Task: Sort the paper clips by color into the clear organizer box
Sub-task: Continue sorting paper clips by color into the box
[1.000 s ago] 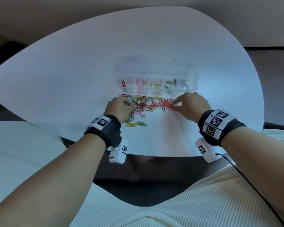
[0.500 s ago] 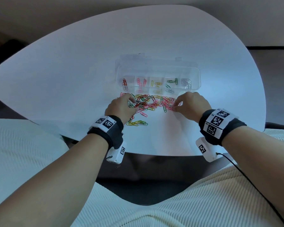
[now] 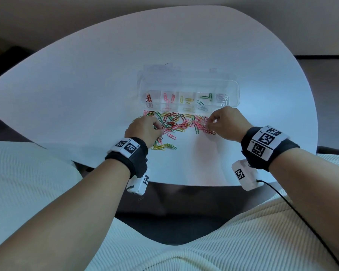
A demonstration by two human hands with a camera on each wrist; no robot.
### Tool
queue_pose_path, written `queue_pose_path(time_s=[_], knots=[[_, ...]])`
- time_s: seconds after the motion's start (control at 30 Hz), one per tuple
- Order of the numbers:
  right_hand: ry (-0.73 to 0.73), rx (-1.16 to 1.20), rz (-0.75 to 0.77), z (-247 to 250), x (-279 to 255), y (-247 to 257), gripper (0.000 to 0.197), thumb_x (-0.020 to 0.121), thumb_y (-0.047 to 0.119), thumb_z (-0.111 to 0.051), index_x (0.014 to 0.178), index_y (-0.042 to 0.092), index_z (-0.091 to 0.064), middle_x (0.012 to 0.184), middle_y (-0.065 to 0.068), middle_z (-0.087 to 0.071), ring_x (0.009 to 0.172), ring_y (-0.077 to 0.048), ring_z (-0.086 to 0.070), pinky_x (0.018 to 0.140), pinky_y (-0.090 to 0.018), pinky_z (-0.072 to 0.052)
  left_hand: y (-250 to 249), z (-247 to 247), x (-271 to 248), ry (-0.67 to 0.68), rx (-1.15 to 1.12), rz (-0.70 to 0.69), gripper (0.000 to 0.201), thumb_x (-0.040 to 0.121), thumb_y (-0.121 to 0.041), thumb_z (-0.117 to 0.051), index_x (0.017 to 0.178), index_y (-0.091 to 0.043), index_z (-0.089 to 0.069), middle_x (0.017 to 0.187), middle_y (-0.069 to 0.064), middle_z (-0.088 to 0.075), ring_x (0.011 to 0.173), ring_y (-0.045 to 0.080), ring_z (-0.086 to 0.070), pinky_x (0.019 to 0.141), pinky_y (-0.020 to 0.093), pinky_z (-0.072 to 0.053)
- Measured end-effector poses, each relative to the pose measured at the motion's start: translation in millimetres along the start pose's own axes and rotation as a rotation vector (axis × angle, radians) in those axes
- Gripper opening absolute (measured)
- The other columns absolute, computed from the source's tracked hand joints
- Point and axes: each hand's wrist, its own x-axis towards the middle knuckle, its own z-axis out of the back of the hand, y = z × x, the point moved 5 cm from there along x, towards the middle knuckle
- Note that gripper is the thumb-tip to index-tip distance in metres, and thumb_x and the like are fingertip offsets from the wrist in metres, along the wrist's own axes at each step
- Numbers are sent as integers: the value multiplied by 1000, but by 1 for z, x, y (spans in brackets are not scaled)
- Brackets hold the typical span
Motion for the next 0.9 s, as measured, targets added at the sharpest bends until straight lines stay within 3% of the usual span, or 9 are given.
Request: queue_pose_path(time_s=[0.1, 0.23, 0.37, 0.43, 0.57, 0.63, 0.7, 0.77, 0.9], knots=[[-23, 28, 9, 3, -1, 2, 9, 84, 20, -64, 78, 17, -71, 64, 13, -53, 58, -2, -49, 47, -19, -32, 0, 1, -1, -3, -2, -4, 5, 83, -33, -68, 81, -29, -70, 79, -10, -59, 76, 17, -57, 66, 26, -45], [2, 78, 13, 1, -2, 4, 10, 88, 21, -61, 83, 16, -68, 66, 13, -55, 61, -1, -49, 51, -18, -34, 2, 0, 0, 6, -79, 15, 6, 83, -32, -68, 80, -29, -71, 87, -8, -64, 79, 17, -58, 69, 27, -48], [82, 223, -27, -2, -3, 6, 13, 93, 21, -54, 82, 15, -59, 72, 6, -56, 64, -10, -51, 55, -25, -36, 3, 3, 1, -2, -197, 37, 5, 77, -36, -76, 75, -31, -75, 85, -12, -65, 83, 14, -60, 74, 28, -51], [130, 327, -60, -3, -5, 7, 19, 94, 16, -51, 75, 16, -51, 65, 3, -48, 59, -16, -43, 52, -27, -31, 3, 3, 2, -17, -255, 46, 6, 76, -34, -77, 73, -29, -74, 87, -10, -68, 83, 14, -60, 75, 28, -51], [206, 506, -115, -5, -7, 9, 28, 91, 8, -47, 67, 18, -37, 57, 0, -36, 49, -16, -29, 47, -24, -21, -1, 4, 3, 5, -475, 50, 8, 82, -25, -69, 76, -21, -68, 82, -5, -66, 77, 15, -59, 73, 27, -49], [224, 547, -123, -5, -9, 9, 30, 90, 7, -46, 66, 19, -33, 54, 1, -34, 45, -14, -26, 46, -23, -18, -7, 6, 0, 55, -571, 83, 11, 89, -20, -57, 80, -15, -61, 71, -2, -58, 63, 14, -52, 60, 26, -43], [237, 589, -118, -4, -10, 11, 31, 90, 5, -44, 65, 19, -31, 52, 3, -32, 42, -12, -25, 45, -21, -17, -10, 6, -4, 128, -733, 155, 17, 90, -15, -44, 73, -15, -47, 58, 1, -37, 47, 15, -30, 48, 24, -25], [245, 624, -112, -3, -12, 12, 32, 90, 4, -43, 64, 20, -30, 52, 4, -31, 41, -11, -24, 45, -20, -16, -15, 5, -8, 209, -933, 201, 20, 87, -11, -38, 68, -17, -34, 58, 4, -25, 43, 14, -16, 49, 26, -13], [261, 666, -95, 0, -13, 16, 27, 87, 7, -42, 64, 19, -33, 52, 4, -27, 45, -14, -20, 46, -22, -14, -21, 6, -13, 253, -1095, 222, 20, 84, -6, -42, 67, -15, -36, 52, 9, -37, 38, 13, -12, 43, 20, -18]])
